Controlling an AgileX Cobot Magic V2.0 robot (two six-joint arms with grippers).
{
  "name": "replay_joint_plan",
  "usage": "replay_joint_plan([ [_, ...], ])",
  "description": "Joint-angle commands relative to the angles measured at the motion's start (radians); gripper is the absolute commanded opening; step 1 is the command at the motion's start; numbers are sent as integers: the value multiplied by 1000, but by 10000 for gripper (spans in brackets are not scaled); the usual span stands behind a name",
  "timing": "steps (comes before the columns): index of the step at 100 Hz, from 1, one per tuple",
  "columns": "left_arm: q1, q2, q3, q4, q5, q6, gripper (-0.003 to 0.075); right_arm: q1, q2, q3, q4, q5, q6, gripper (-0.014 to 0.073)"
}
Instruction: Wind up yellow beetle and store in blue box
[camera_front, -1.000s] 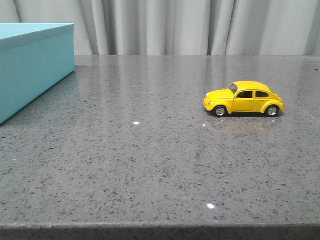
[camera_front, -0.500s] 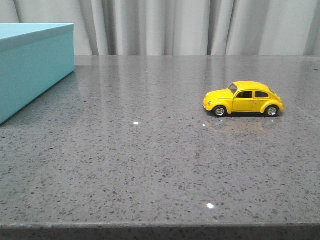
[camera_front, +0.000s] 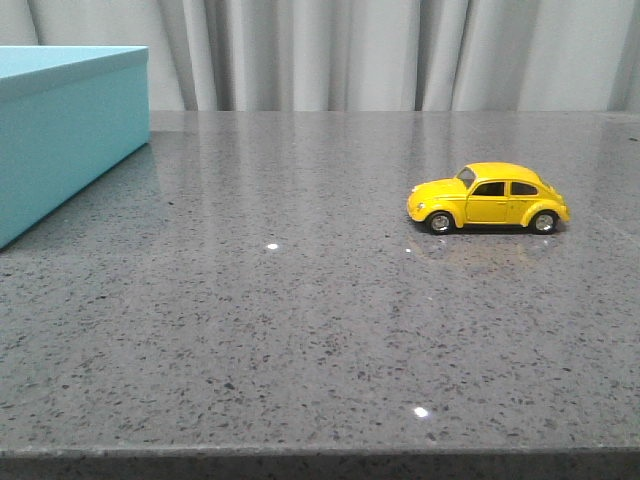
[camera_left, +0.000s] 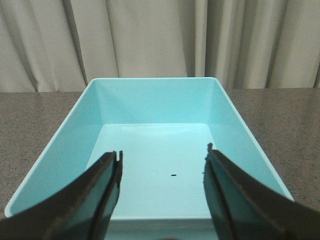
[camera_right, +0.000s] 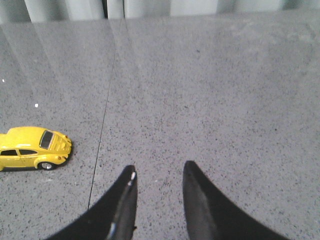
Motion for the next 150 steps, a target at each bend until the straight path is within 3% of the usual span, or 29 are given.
replay_joint_plan([
  [1, -1, 36, -47, -6, -75, -9, 389, -5, 75, -91, 0, 3, -7, 258],
  [38, -1, 46, -47, -6, -92, -9, 389, -3, 161, -140, 27, -20, -7, 257],
  [69, -1, 46, -47, -6, -96, -9, 389, 18, 289, -215, 78, 98, -7, 262],
  [101, -1, 46, -47, -6, -96, -9, 389, 128, 519, -386, 78, 243, -7, 470],
  [150, -1, 46, -47, -6, -96, -9, 389, 266, 849, -703, 87, 418, 129, 475],
])
